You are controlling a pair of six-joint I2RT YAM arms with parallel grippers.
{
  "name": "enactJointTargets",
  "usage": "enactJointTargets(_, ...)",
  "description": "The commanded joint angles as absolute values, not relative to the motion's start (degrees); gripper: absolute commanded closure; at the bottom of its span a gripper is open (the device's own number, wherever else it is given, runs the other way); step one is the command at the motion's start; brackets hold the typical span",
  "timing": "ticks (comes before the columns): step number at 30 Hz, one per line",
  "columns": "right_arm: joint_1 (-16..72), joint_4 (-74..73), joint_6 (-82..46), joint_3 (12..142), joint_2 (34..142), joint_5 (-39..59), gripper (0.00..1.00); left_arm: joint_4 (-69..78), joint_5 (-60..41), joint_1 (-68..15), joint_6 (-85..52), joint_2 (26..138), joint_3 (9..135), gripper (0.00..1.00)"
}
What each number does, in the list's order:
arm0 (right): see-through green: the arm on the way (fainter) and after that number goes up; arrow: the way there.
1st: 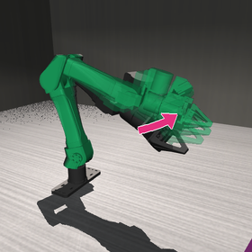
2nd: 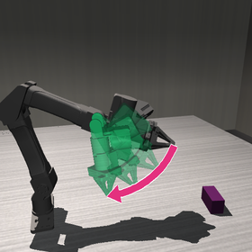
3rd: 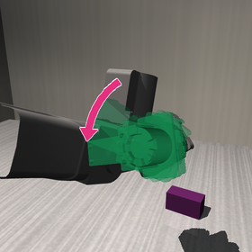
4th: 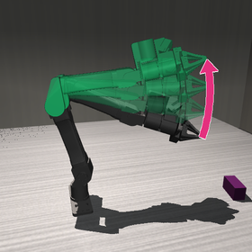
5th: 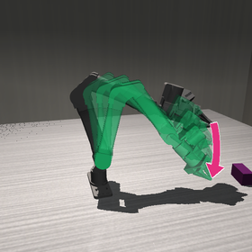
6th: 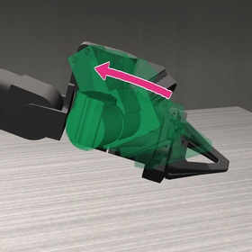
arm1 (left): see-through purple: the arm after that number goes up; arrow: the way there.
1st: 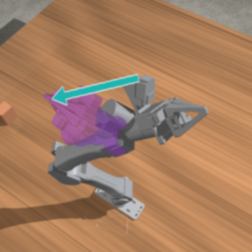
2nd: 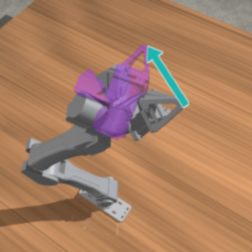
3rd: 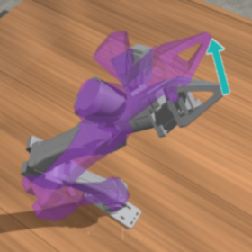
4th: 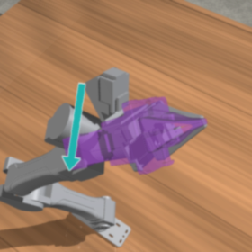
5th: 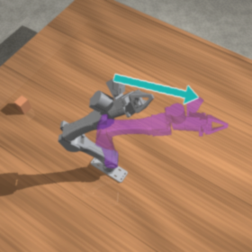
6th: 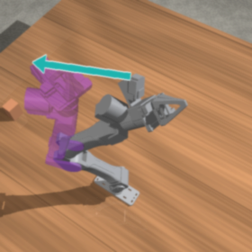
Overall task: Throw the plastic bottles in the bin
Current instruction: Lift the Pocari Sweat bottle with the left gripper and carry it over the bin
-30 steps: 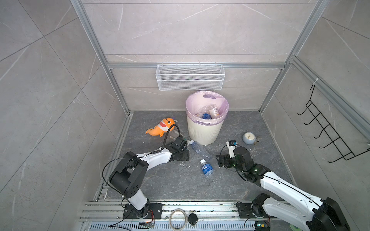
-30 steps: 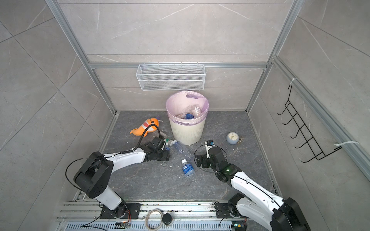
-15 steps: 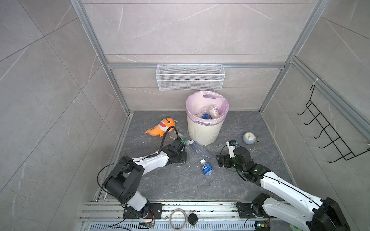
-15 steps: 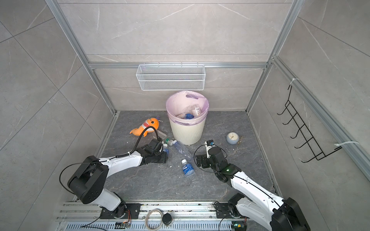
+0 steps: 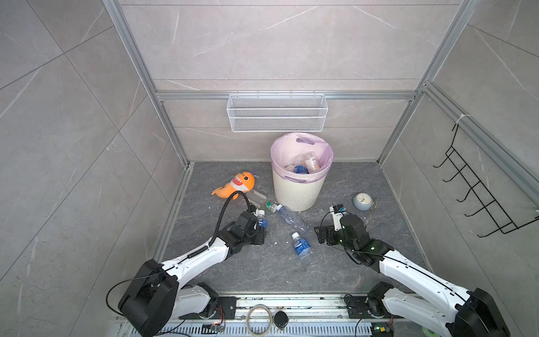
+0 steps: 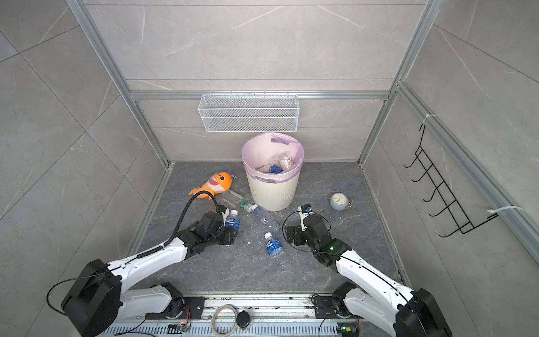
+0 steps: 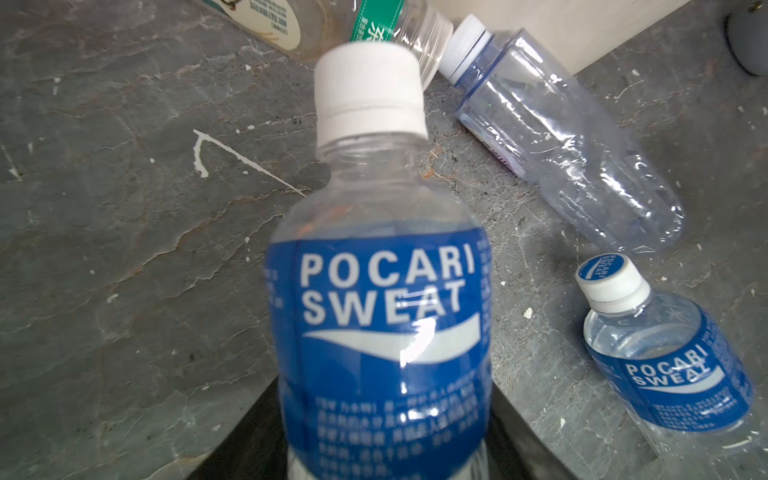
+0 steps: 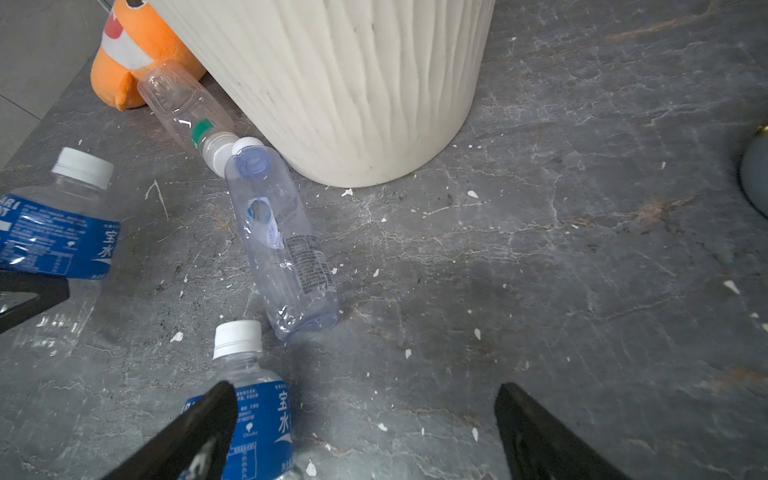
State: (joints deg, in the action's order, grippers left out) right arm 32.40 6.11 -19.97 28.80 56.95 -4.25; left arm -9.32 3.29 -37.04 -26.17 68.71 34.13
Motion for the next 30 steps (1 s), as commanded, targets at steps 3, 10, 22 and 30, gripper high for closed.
enactJointTargets(3, 32.8, 5.1, -20.9, 28.0, 56.3, -4.8, 0.01, -6.6, 6.0, -38.1, -23.7, 60.8, 31.8, 0.42)
enactJointTargets(10, 32.7, 5.1, -20.8, 28.0, 56.3, -4.9, 0.01, -5.9, 6.7, -39.5, -21.7, 50.8, 29.4, 0.42)
enactJointTargets(22, 32.8, 5.0, -20.8, 28.2, 56.6, -4.7, 0.01, -9.3, 7.5, -40.5, -19.3, 43.3, 32.8, 0.41)
enactJointTargets(30, 32.8, 5.1, -20.8, 28.2, 56.7, -4.7, 0.01, -10.6, 6.9, -41.6, -17.8, 43.3, 39.0, 0.41)
